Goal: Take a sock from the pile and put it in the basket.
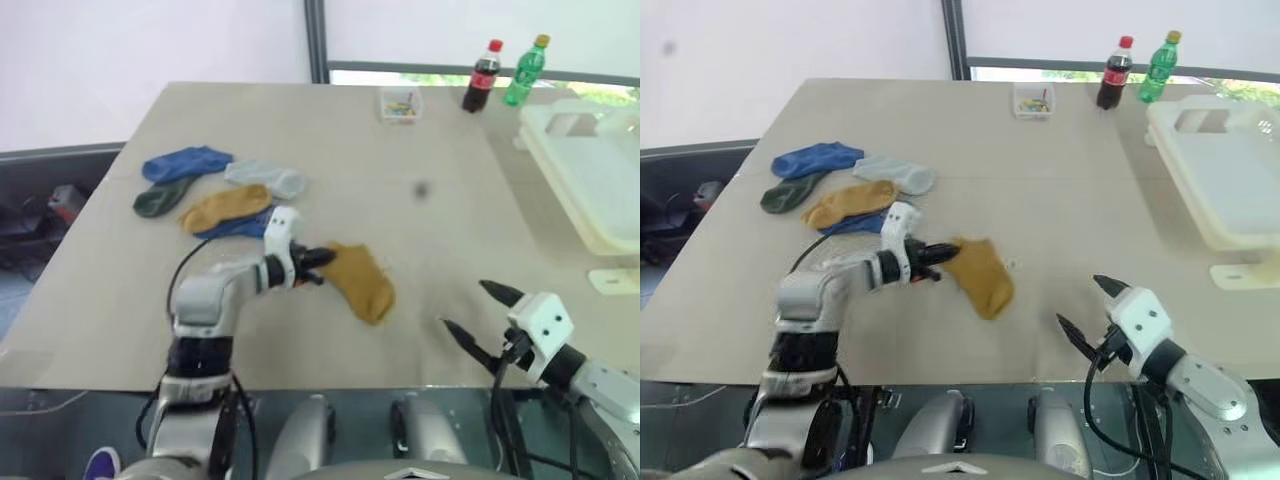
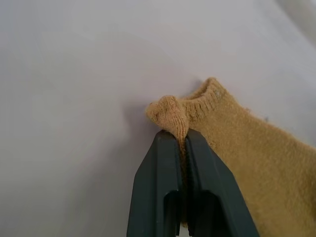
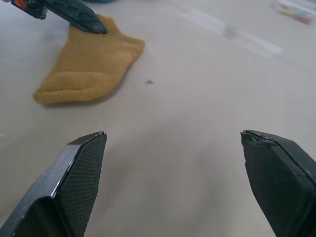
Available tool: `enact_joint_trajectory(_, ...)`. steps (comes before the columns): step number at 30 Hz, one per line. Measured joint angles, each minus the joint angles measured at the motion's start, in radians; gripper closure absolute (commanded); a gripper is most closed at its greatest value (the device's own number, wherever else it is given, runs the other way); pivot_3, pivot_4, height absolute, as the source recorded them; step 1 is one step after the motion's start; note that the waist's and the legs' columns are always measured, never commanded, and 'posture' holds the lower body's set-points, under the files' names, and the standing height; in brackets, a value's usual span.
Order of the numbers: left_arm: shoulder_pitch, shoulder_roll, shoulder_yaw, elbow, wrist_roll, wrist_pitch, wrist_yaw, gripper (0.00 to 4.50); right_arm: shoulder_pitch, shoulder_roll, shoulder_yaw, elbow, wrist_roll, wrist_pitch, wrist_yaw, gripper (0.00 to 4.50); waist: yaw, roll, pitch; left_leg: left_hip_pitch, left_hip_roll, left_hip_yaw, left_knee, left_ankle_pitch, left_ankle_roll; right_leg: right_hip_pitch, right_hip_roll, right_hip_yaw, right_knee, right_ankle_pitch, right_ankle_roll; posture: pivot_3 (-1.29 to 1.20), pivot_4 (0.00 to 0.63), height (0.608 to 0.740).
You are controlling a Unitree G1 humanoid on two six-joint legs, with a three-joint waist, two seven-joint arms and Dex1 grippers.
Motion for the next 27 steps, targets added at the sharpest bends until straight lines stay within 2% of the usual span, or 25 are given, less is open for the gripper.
enact_joint_trajectory(4,0.064,-0.002,0.082,-0.125,-0.054,0.103,0.042,4.43,-0.032,-0.019,0.020,0.020,0.018,0.002,0.031,0.00,0.008,0.000,0.000,0.000,-0.001,0.000,0.000,0.000,0.000,0.000,0.000,-0.001,0.000,0.000,0.000,0.00,0.150,0.740)
enact_joint_trajectory(8,0.036,0.023,0.218,-0.196,-0.137,0.126,0.046,4.43,-0.071,-0.027,0.041,0.047,0.032,0.001,0.056,0.00,0.014,-0.001,0.001,-0.001,-0.001,0.000,0.000,0.000,0.000,0.000,0.000,-0.001,0.000,0.000,0.000,0.00,0.150,0.740)
enact_joint_trajectory(9,0.007,0.049,0.236,-0.199,-0.155,0.141,0.046,4.43,-0.078,-0.028,0.042,0.054,0.032,-0.003,0.063,0.00,0.015,-0.002,0.001,-0.001,-0.001,-0.001,0.000,0.000,-0.001,0.000,0.001,-0.001,0.000,0.000,-0.001,0.00,0.150,0.740)
enact_joint_trajectory(13,-0.191,0.271,0.298,-0.259,-0.247,0.194,0.003,4.43,-0.092,-0.049,0.045,0.076,0.028,-0.041,0.092,0.00,0.015,-0.005,0.003,-0.001,-0.002,-0.001,0.000,0.001,-0.001,0.000,0.001,-0.002,-0.001,0.000,0.000,0.00,0.150,0.740)
enact_joint_trajectory(14,-0.221,0.340,0.262,-0.278,-0.272,0.195,-0.025,4.43,-0.090,-0.054,0.047,0.076,0.027,-0.052,0.099,0.00,0.014,-0.005,0.003,-0.001,-0.002,-0.001,0.000,0.001,-0.002,0.000,0.000,-0.001,-0.001,0.000,0.000,0.00,0.150,0.740)
enact_joint_trajectory(16,-0.275,0.396,0.162,-0.300,-0.306,0.200,-0.055,4.43,-0.082,-0.059,0.050,0.076,0.026,-0.070,0.110,0.00,0.019,-0.005,0.003,-0.002,-0.003,-0.001,-0.001,0.001,-0.002,0.000,-0.001,-0.002,-0.003,0.000,0.000,0.00,0.150,0.740)
enact_joint_trajectory(17,-0.288,0.399,0.130,-0.305,-0.318,0.204,-0.063,4.43,-0.082,-0.059,0.051,0.076,0.026,-0.073,0.111,0.00,0.019,-0.005,0.003,-0.002,-0.004,-0.002,-0.001,0.001,-0.002,0.000,-0.001,-0.002,-0.003,0.000,0.000,0.00,0.150,0.740)
enact_joint_trajectory(19,-0.347,0.381,-0.044,-0.297,-0.352,0.233,-0.074,4.43,-0.080,-0.059,0.054,0.075,0.020,-0.085,0.108,0.00,0.018,-0.005,0.004,-0.002,-0.004,-0.001,-0.001,0.001,-0.002,0.001,-0.002,-0.002,-0.003,0.000,0.000,0.00,0.150,0.740)
enact_joint_trajectory(21,-0.380,0.333,-0.206,-0.244,-0.332,0.214,-0.068,4.43,-0.067,-0.058,0.050,0.073,0.013,-0.089,0.099,0.00,0.016,-0.005,0.003,-0.001,-0.004,-0.001,-0.001,0.001,-0.001,0.001,-0.001,-0.001,-0.003,0.000,0.000,0.00,0.150,0.740)
enact_joint_trajectory(22,-0.382,0.324,-0.233,-0.233,-0.326,0.210,-0.066,4.43,-0.065,-0.059,0.050,0.073,0.012,-0.089,0.097,0.00,0.016,-0.005,0.003,-0.001,-0.004,-0.001,-0.001,0.001,-0.001,0.001,-0.001,-0.001,-0.002,0.000,0.000,0.00,0.150,0.740)
enact_joint_trajectory(23,-0.398,0.266,-0.360,-0.144,-0.280,0.166,-0.054,4.43,-0.039,-0.059,0.032,0.067,0.009,-0.094,0.090,0.00,0.017,-0.005,0.003,-0.001,-0.004,-0.001,-0.001,0.001,-0.001,0.001,-0.001,-0.001,-0.002,0.000,0.000,0.00,0.150,0.740)
enact_joint_trajectory(25,-0.404,0.188,-0.456,-0.037,-0.231,0.114,-0.044,4.43,-0.018,-0.061,0.006,0.057,0.006,-0.100,0.086,0.00,0.018,-0.005,0.003,-0.001,-0.004,-0.001,-0.001,0.001,-0.001,0.001,-0.001,-0.002,-0.002,0.000,0.000,0.00,0.150,0.740)
enact_joint_trajectory(27,-0.417,0.096,-0.613,0.113,-0.150,0.018,-0.040,4.43,0.029,-0.069,-0.051,0.024,0.008,-0.117,0.090,0.00,0.016,-0.005,0.004,-0.002,-0.005,-0.001,0.000,0.001,-0.001,0.001,-0.001,-0.001,-0.003,0.000,0.000,0.00,0.150,0.740)
